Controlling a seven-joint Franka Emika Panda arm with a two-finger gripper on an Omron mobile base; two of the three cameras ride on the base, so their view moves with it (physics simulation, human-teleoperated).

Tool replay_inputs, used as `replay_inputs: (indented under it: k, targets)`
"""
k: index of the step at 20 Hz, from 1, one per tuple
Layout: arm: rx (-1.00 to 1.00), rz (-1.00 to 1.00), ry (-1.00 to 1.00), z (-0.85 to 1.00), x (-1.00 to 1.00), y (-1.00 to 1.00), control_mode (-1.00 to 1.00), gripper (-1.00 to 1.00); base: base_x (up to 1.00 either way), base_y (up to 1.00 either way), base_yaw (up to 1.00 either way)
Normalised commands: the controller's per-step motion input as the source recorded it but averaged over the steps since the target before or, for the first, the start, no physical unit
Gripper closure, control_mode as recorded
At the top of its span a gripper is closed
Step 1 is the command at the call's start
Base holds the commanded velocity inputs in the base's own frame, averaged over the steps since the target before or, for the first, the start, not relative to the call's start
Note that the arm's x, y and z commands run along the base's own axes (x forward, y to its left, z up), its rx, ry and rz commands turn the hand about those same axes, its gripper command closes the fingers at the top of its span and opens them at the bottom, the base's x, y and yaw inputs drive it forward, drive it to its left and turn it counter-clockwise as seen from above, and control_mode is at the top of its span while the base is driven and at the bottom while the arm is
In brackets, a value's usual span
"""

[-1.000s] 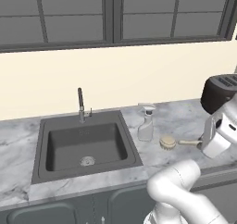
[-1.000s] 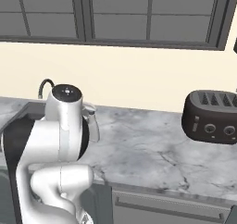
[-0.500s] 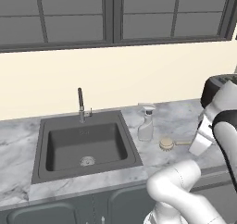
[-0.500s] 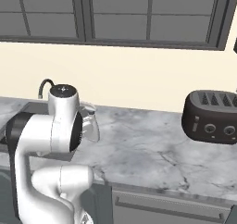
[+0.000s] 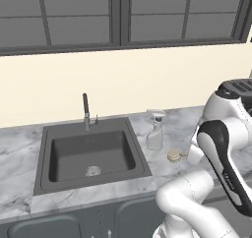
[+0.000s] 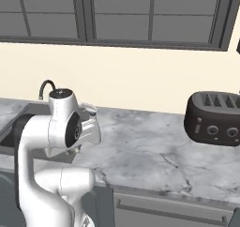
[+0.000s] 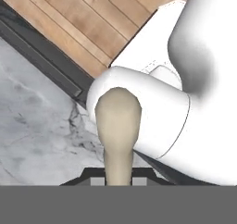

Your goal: Locate and retrieve the spray and dish brush from the cabinet. Place them next to the sink.

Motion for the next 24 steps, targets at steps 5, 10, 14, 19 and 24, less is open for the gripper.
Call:
replay_inputs:
  k: [5, 10, 14, 19, 24]
  targets:
    - [-0.06, 0.03, -0.05, -0.29, 0.22, -0.06, -1.00, 1.00, 0.00, 0.00, 0.00]
    - [0.00, 0.12, 0.00, -0.23, 0.24, -0.02, -1.00, 1.00, 0.00, 0.00, 0.00]
    - [0.00, 0.20, 0.02, -0.33, 0.24, -0.11, -1.00, 1.00, 0.00, 0.00, 0.00]
    - [-0.02, 0.16, 0.00, -0.40, 0.25, -0.36, -1.00, 1.00, 0.00, 0.00, 0.00]
    - [-0.02, 0.15, -0.03, -0.32, 0.24, -0.21, -1.00, 1.00, 0.00, 0.00, 0.00]
